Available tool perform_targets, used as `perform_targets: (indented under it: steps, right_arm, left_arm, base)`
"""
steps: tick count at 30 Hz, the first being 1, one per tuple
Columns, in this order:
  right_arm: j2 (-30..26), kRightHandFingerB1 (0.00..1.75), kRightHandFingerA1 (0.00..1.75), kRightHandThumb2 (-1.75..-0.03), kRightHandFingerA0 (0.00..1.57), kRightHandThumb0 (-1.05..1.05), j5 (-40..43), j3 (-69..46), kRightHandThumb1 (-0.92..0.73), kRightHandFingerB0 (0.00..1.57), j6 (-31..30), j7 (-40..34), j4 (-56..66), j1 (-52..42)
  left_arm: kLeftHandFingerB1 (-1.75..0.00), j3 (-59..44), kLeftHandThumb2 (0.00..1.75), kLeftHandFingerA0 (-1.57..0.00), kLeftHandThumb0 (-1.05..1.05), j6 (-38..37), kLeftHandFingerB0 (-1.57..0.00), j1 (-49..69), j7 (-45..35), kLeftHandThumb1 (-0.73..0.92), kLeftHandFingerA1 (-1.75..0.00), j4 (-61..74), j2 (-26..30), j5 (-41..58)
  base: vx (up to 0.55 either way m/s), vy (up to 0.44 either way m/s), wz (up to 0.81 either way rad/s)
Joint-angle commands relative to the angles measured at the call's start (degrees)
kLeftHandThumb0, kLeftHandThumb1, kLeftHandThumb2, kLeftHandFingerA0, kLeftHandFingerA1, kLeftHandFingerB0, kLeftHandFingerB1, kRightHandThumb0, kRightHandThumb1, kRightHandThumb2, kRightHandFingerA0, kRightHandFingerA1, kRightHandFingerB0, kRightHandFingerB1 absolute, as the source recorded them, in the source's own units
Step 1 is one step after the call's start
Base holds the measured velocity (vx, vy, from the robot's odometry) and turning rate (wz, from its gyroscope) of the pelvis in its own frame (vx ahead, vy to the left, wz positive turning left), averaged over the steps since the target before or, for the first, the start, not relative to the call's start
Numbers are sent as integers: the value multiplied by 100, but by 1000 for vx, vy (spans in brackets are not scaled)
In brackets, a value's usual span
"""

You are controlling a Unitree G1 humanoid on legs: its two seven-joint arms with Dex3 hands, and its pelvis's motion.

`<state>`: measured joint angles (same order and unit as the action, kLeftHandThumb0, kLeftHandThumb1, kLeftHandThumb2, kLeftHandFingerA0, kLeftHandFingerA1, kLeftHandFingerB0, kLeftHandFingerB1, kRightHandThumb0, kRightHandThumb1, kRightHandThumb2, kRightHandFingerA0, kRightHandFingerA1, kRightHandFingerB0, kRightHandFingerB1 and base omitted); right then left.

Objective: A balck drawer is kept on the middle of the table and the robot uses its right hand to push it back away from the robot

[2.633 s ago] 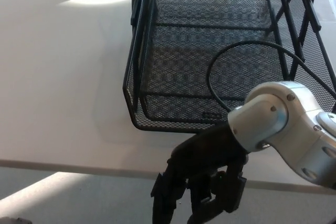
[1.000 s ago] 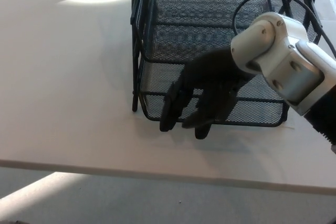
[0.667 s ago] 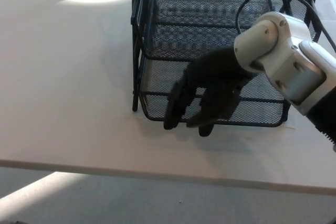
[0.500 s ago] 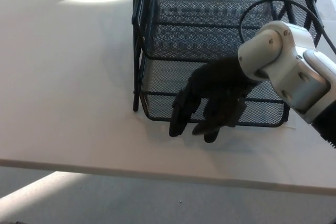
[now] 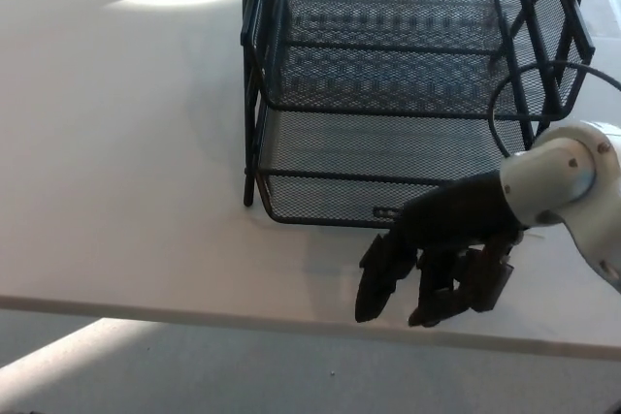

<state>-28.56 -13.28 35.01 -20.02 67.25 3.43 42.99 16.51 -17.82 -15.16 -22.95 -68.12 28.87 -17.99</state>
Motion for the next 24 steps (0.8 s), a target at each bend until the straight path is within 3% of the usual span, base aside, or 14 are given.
perform_targets:
  steps: [1, 7, 8, 9, 10, 19, 24]
  right_arm:
    - [-607, 35, 43, -64, 53, -50, 517, -673, -80, 38, -526, 289, 1489, -583]
    - [-1060, 35, 44, -66, 55, -52, 982, -1310, -76, 35, -732, 513, 2568, -1008]
    - [-1188, 48, 55, -93, 48, -54, 1114, -1466, -67, 33, -790, 585, 2799, -1096]
    - [-1250, 48, 55, -93, 48, -54, 1172, -1542, -67, 33, -821, 619, 2909, -1135]
    - [-1340, 35, 43, -64, 54, -50, 1285, -1675, -82, 38, -842, 663, 3067, -1206]
    - [-1927, 36, 44, -64, 57, -48, 1518, -2180, -81, 40, -637, 655, 3474, -2132]
    - [-1989, 35, 42, -64, 53, -49, 1182, -2008, -81, 40, -75, 235, 2707, -3076]
  left_arm:
    - [-33, -63, 62, -49, -55, -56, -34, 52, -5, 71, -39, -26, 94, -13]
    - [-33, -34, 62, -50, -55, -70, -33, 42, 1, 71, -39, -13, 125, -48]
    - [-33, -43, 62, -47, -55, -64, -31, 41, -12, 72, -39, -25, 123, -37]
    - [-33, -45, 62, -47, -55, -62, -31, 39, -20, 72, -39, -33, 122, -33]
    - [-32, -50, 62, -47, -54, -59, -31, 34, -32, 73, -38, -45, 121, -28]
    - [-33, -42, 63, -49, -56, -75, -34, 54, -3, 71, -39, -8, 144, -49]
    - [-33, -49, 63, -49, -56, -37, -33, 38, -33, 72, -39, -19, 123, -37]
  base:
    - [0, 0, 0]
    - [0, 0, 0]
    - [0, 0, 0]
    - [0, 0, 0]
    - [0, 0, 0]
    - [0, 0, 0]
    - [0, 0, 0]
